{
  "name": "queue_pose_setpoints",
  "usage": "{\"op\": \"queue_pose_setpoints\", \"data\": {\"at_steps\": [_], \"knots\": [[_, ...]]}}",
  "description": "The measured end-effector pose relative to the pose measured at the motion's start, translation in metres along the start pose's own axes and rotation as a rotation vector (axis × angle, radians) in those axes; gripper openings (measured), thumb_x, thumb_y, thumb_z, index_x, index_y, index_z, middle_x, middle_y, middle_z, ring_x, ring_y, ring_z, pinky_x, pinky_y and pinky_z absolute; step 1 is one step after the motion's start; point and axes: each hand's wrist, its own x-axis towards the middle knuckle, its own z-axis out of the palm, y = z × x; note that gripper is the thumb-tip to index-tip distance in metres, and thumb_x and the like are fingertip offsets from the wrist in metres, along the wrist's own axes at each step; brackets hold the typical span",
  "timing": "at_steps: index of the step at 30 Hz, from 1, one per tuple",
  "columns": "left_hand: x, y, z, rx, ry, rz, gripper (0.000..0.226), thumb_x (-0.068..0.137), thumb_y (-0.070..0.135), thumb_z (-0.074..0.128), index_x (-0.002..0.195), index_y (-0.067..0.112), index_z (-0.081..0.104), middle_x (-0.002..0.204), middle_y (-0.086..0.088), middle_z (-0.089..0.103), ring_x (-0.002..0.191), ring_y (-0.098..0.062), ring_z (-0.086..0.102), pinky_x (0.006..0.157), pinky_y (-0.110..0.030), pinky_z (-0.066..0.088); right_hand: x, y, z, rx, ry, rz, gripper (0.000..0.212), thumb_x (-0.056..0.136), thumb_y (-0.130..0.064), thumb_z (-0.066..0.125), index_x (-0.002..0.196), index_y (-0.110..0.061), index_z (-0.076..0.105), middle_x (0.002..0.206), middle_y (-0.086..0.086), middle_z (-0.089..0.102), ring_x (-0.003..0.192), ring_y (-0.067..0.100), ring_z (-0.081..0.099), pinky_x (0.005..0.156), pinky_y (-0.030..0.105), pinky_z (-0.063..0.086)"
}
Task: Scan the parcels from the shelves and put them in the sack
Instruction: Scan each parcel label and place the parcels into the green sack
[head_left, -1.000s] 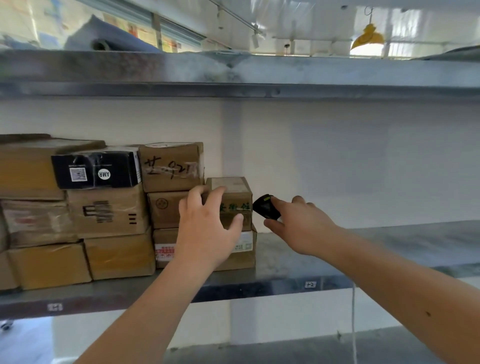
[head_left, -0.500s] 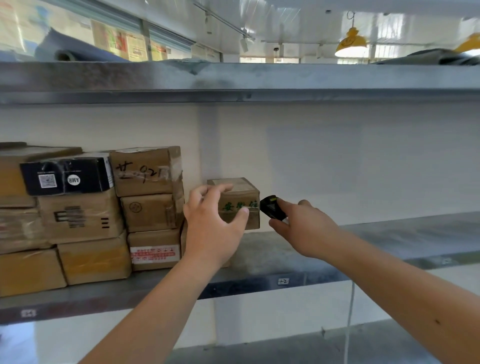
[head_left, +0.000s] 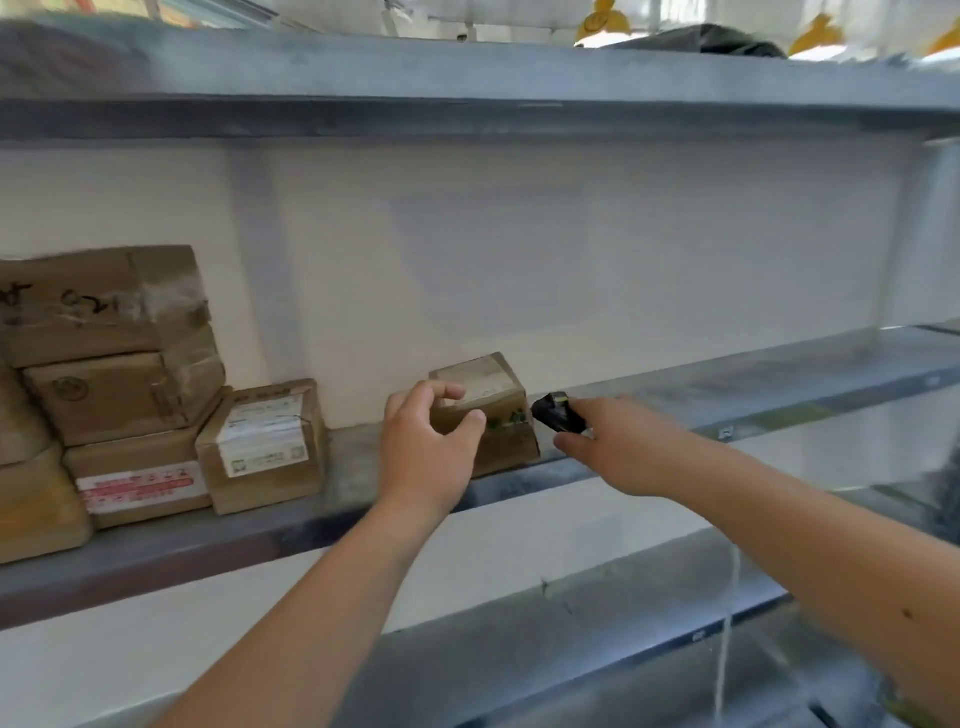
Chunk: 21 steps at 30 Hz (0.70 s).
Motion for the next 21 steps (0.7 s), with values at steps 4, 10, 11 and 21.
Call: {"op": "queue_pose_setpoints", "data": {"at_steps": [4,10,11,21], "knots": [[0.012,0.004,0.022,-0.094,0.035,-0.076,0.016,0.090,0.039,0.076,0.097,0.043,0.062,0.111,0.014,0.053,0.093,-0.005,0.057,0.065,-0.020,0.047,-0.003,0.024,-0.003,0.007,-0.040,0.025,0.029,0.102,-0.048,0.053,0.120,-0.027,0.062,0.084,-0.004,0.063,0.069,0.015,0.059,0.053,0.031,0.037],[0.057,0.011,0.021,-0.185,-0.258,-0.470,0.083,0.078,0.043,0.090,0.147,0.038,0.045,0.138,0.000,0.053,0.110,-0.021,0.060,0.075,-0.032,0.046,0.008,0.028,-0.003,0.041,-0.049,0.037,0.024,0.100,-0.050,0.052,0.110,-0.031,0.061,0.084,-0.003,0.064,0.070,0.018,0.062,0.054,0.031,0.038],[0.058,0.010,0.020,-0.191,-0.338,-0.503,0.098,0.076,0.045,0.092,0.156,0.040,0.034,0.142,0.000,0.052,0.110,-0.021,0.061,0.076,-0.033,0.048,0.010,0.027,-0.003,0.051,-0.055,0.031,0.022,0.100,-0.050,0.053,0.108,-0.031,0.061,0.083,-0.003,0.065,0.070,0.017,0.063,0.054,0.030,0.038],[0.051,-0.009,0.019,-0.231,-0.355,-0.113,0.141,0.051,0.031,0.104,0.159,0.058,0.017,0.155,0.005,0.037,0.139,-0.017,0.045,0.117,-0.045,0.044,0.008,0.014,-0.002,0.181,0.000,0.056,0.027,0.105,-0.048,0.046,0.112,-0.028,0.061,0.082,0.000,0.066,0.065,0.017,0.060,0.051,0.027,0.041]]}}
